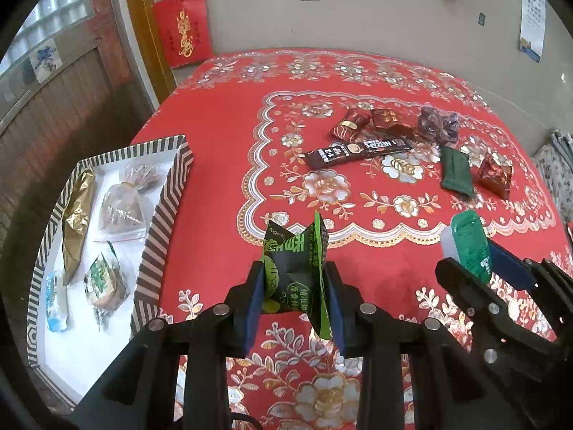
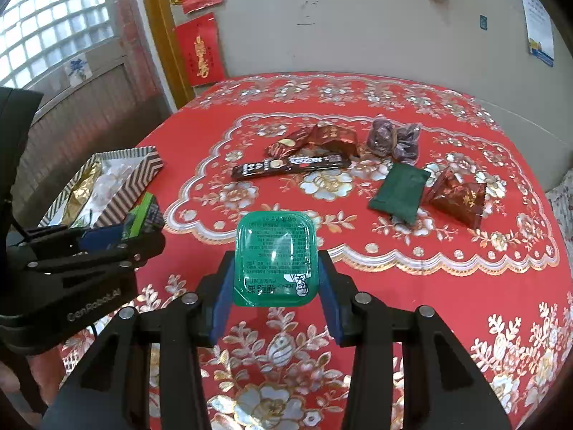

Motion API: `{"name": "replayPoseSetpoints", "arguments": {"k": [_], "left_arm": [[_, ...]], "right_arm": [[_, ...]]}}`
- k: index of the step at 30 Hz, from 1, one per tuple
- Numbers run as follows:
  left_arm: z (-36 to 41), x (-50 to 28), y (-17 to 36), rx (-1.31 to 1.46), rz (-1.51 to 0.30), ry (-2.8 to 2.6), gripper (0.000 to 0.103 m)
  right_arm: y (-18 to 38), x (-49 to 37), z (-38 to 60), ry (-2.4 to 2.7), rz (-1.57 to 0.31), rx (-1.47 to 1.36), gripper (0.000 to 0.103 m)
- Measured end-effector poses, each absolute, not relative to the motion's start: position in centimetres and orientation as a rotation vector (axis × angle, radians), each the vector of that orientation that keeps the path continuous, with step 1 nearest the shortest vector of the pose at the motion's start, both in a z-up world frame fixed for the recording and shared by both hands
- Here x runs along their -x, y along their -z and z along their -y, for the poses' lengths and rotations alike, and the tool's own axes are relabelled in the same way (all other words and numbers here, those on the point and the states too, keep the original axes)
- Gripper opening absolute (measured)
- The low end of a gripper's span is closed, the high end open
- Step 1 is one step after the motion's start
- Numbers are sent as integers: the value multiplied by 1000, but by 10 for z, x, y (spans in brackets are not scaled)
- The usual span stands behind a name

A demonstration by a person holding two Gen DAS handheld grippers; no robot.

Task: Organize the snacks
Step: 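Carry the green pouch and green box to the white tray with both tools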

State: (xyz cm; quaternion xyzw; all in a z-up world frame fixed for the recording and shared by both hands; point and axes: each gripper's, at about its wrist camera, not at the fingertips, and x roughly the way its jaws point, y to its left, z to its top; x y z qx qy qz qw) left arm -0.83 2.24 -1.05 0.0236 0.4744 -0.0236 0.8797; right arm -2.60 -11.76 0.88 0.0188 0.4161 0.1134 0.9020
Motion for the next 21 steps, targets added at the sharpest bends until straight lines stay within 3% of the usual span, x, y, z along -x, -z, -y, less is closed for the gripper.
{"name": "replayPoseSetpoints", "arguments": {"k": [21], "left_arm": [[-52, 23, -2, -12, -944, -13, 33]], "right_arm": [[-20, 27, 92, -237, -838, -9, 42]]}}
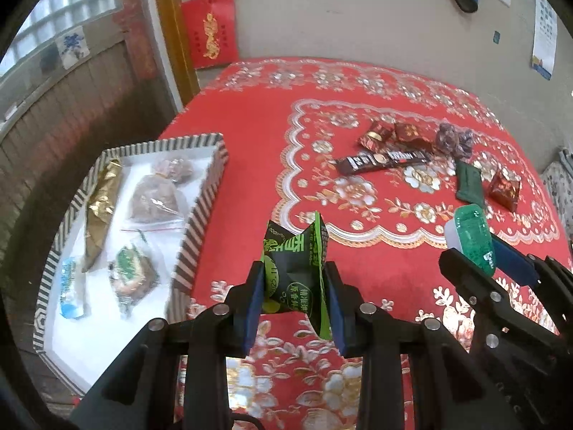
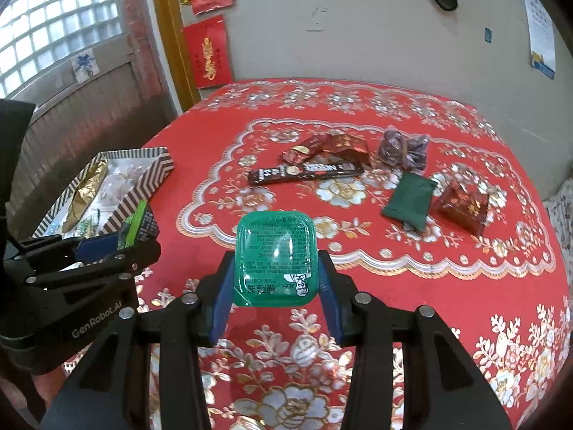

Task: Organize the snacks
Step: 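Carry the green pouch and green box to the white tray with both tools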

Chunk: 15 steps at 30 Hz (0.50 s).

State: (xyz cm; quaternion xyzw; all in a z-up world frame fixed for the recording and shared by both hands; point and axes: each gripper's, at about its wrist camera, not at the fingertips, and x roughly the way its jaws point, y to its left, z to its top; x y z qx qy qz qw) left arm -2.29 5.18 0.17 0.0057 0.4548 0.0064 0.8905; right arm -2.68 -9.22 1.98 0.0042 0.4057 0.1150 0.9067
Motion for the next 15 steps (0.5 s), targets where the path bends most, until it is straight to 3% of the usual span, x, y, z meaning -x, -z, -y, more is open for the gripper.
{"name": "replayPoseSetpoints", "arguments": {"k": [15], "left_arm": [[-155, 34, -24, 92, -900, -174, 33]], "right_arm": [[-39, 10, -6, -425, -802, 103, 42]]}}
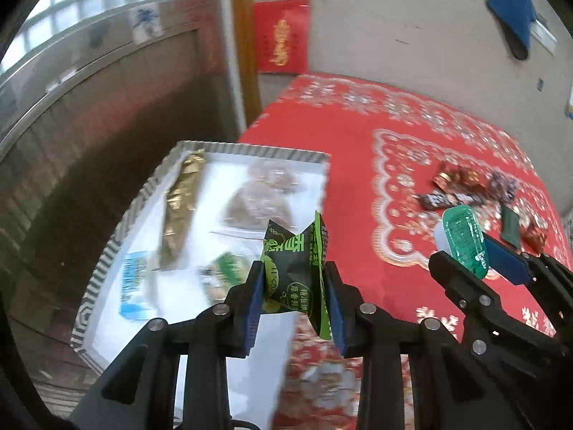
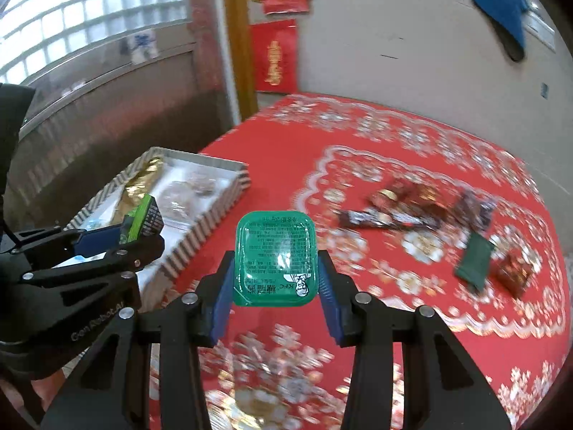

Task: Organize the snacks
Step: 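Carry the green pouch and green box to the white tray with both tools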

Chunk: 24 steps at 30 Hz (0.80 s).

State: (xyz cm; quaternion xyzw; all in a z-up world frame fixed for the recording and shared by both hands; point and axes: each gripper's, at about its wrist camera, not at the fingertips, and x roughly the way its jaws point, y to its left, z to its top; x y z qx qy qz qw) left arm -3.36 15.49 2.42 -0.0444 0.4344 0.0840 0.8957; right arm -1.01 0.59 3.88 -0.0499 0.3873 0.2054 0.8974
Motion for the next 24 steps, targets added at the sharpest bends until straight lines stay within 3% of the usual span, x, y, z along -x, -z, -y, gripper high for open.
{"name": "replayPoseSetpoints", "arguments": {"k": [11, 24], "left_arm": [[-240, 56, -2, 163, -942, -311, 33], [-265, 63, 28, 176, -996, -340, 33]], "right_arm": [[-27, -9, -95, -586, -838, 193, 42], [14, -46, -182, -671, -925, 290, 42]]}}
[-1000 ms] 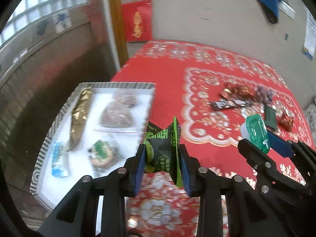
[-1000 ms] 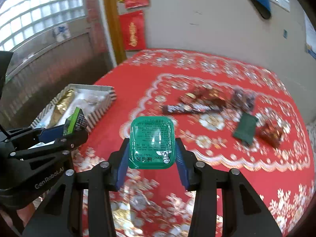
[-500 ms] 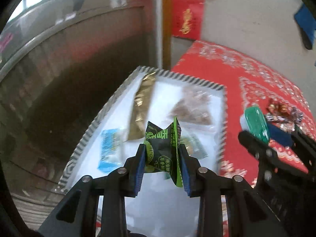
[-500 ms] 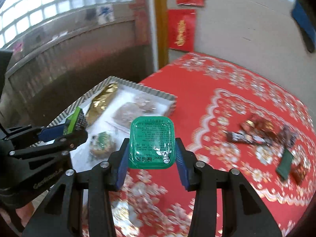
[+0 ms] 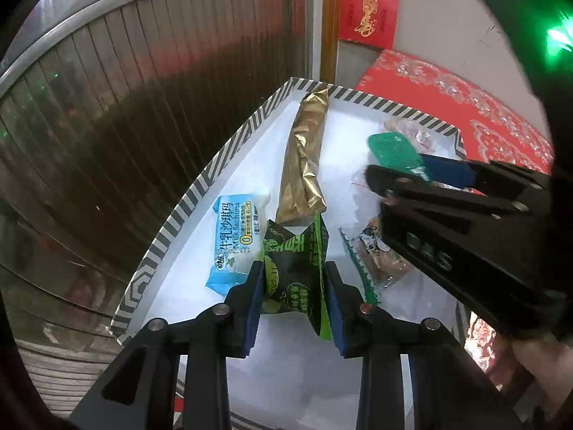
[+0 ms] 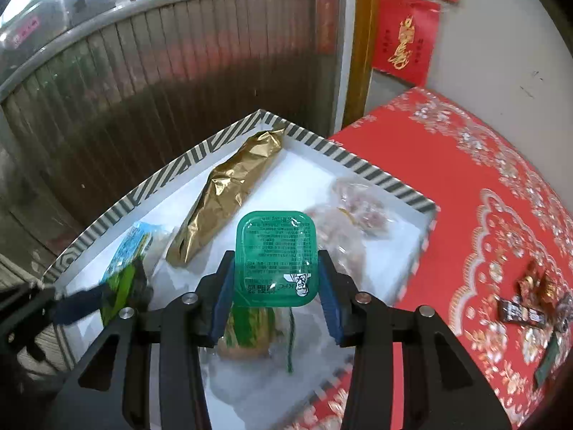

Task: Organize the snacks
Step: 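Carry the green pouch and green box to the white tray with both tools, then open both tools to release the pouch and box in the tray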

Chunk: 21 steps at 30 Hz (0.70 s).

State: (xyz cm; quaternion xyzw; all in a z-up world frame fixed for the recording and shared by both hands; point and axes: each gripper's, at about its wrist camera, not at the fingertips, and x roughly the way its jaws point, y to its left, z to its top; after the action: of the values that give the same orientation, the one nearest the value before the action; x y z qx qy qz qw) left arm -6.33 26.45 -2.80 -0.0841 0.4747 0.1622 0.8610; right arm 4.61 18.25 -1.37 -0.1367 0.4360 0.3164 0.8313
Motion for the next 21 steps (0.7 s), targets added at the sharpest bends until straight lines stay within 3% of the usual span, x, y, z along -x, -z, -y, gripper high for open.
{"name": "replayPoseSetpoints", "arguments": {"k": [8, 10, 12, 18, 21], "left_arm": [[-263, 61, 33, 155, -1015, -356, 41], [-261, 59, 33, 144, -1012, -359, 58], [-260, 59, 32, 136, -994, -365, 66], [-251, 62, 19, 93, -930, -408, 68], [-244, 61, 13, 102, -906, -395, 70]], "right_arm": [[30, -56, -189, -741, -1026, 223, 44], [29, -55, -183, -745, -1023, 200, 46], [27, -54, -179, -738, -1015, 182, 46], [10, -44, -152, -722, -963, 114, 46], [-1, -36, -132, -666, -916, 93, 55]]}}
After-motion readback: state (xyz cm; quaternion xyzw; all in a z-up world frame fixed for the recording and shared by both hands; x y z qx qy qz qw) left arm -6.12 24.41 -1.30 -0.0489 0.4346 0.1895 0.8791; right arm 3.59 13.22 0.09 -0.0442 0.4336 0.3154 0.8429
